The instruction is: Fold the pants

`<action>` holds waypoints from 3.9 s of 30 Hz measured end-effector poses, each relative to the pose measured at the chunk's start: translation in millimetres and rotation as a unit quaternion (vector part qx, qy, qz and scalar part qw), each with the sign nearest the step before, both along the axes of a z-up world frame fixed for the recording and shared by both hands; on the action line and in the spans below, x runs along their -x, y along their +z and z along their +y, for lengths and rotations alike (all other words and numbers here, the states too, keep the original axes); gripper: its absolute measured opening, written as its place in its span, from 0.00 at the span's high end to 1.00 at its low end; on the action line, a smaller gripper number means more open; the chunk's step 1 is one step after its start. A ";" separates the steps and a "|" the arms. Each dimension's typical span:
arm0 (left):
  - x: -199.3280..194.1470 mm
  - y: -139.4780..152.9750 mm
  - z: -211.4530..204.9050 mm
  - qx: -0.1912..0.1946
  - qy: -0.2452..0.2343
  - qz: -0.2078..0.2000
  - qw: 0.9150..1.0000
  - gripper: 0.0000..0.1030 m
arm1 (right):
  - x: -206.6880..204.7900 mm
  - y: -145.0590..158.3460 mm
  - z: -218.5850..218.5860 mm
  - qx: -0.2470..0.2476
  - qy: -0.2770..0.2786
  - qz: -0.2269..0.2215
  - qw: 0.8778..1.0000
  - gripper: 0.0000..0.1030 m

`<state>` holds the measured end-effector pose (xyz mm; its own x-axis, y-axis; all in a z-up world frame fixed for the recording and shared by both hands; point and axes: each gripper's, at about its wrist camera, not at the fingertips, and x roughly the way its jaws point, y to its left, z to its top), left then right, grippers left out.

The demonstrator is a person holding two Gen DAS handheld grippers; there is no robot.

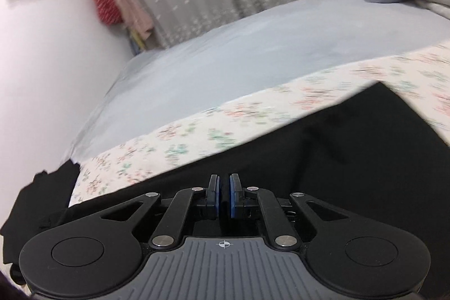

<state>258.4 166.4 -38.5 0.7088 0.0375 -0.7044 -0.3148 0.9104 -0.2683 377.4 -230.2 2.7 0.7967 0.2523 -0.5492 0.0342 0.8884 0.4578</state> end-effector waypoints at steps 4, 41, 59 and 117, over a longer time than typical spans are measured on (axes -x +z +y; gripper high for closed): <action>1.8 -2.9 9.5 0.005 0.014 0.011 1.000 0.12 | -23.4 8.5 29.5 -0.012 0.031 -0.015 0.999 0.79; 3.6 -1.8 16.9 0.026 0.026 0.027 0.999 0.12 | -32.0 4.1 64.8 0.013 0.052 -0.017 0.998 0.98; 3.2 -2.9 14.8 0.029 0.016 0.030 0.999 0.12 | 20.2 -34.7 119.7 0.452 0.178 0.004 0.874 0.74; 7.8 -5.8 43.6 0.047 0.075 0.038 0.995 0.12 | 95.9 -48.8 112.8 0.177 0.123 -0.011 0.976 0.39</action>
